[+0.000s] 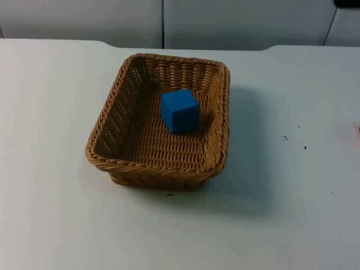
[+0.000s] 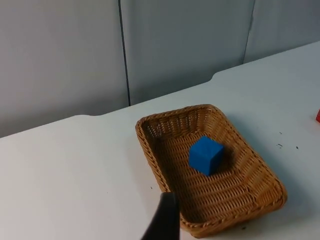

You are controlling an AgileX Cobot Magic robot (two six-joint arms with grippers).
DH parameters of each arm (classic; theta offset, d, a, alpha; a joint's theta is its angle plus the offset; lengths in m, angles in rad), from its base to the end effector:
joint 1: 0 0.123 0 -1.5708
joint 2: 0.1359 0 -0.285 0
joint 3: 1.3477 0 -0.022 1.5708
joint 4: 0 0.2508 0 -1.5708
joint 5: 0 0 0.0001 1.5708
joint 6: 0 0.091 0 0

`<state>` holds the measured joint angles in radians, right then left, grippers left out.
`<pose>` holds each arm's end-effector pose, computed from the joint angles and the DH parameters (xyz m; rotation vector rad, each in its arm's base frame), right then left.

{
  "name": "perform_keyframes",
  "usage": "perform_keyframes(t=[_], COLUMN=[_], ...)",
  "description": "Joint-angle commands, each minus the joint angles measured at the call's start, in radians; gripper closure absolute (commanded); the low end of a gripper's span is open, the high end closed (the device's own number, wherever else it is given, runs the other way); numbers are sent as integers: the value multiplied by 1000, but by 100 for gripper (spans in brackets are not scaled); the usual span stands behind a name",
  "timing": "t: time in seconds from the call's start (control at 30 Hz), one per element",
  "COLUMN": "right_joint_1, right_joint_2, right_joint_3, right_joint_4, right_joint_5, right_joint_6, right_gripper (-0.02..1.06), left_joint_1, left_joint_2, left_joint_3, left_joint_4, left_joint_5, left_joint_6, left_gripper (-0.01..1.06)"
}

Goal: Pick up the basket with the left hand and place the blue cube into the basket with the right hand.

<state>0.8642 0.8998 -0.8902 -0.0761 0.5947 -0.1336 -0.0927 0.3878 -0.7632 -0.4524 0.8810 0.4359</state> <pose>0.1212 0.1359 0.3646 -1.0430 1.8300 0.3596 0.0447 -0.0350 0.3664 0.4451 1.8740 -0.3037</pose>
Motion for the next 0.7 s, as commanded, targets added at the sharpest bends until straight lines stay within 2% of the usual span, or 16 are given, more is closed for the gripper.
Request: perform_keyframes(t=[0.0,0.07,0.27,0.5,0.67], right_joint_1=[5,5,5,5,5], right_joint_2=[-56,-147,-301,-517,-636], right_joint_3=[44,119,215,323,341], right_joint_4=[2,2,-2,-4,-4], right_joint_5=[-24,-24,2,129,230], right_joint_6=[6,7,33,86,123], right_gripper=[0,0,0,0,0], left_joint_1=[2,2,2,2,2], left_joint_2=[-25,-65,-116,-189,-245], left_joint_3=[23,60,115,160,172], left_joint_4=[10,13,13,14,17], left_joint_5=[7,9,19,105,144], left_joint_6=[-1,-1,-25,-41,-54], left_gripper=[28,28,28,28,28])
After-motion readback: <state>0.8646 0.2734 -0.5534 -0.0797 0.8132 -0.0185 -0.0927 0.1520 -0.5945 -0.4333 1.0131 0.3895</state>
